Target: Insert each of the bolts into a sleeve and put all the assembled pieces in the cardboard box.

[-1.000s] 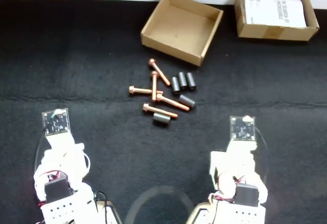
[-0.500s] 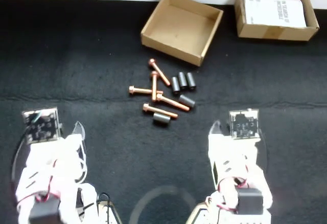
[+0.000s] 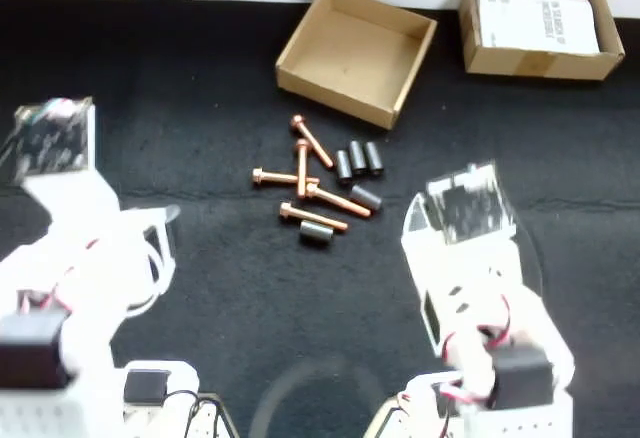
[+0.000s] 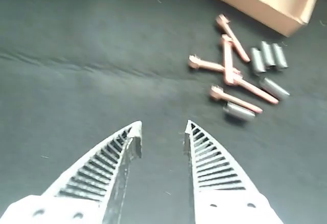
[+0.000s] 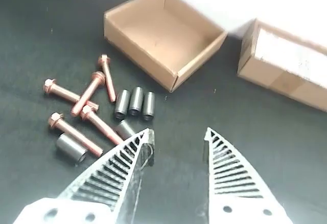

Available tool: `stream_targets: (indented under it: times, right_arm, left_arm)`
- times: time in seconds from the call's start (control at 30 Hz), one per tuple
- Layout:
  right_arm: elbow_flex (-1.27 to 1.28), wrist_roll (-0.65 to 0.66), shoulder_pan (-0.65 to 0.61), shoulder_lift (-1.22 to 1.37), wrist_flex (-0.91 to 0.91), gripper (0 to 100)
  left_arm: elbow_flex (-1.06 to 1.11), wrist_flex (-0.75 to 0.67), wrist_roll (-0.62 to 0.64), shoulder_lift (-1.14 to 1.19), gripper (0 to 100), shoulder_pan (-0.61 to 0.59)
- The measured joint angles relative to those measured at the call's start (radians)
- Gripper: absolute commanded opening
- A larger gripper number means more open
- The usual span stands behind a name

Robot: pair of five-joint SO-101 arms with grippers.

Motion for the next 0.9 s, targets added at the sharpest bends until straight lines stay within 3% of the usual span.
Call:
stream_targets:
  times: [0.1,0.33,0.5,0.57,0.73,0.9]
  right_arm:
    - [-0.163,-0.044,0.0,0.212,0.124,9.4]
    - [-0.44,-0.298,0.011,0.698,0.539,9.4]
    - [-0.502,-0.396,0.08,0.847,0.594,9.4]
    - [-0.502,-0.391,0.084,0.873,0.592,9.4]
    - [-0.502,-0.158,0.075,0.928,0.52,9.4]
    - [-0.511,-0.046,0.012,1.005,0.463,9.4]
  left_arm:
    - [-0.023,0.009,0.069,0.091,15,0.06]
    - [-0.002,0.009,0.239,0.269,15,0.115]
    - [0.021,0.009,0.348,0.397,15,0.118]
    - [0.023,0.008,0.364,0.439,15,0.12]
    - [0.095,-0.058,0.37,0.52,15,0.12]
    - [0.219,-0.253,0.373,0.571,15,0.12]
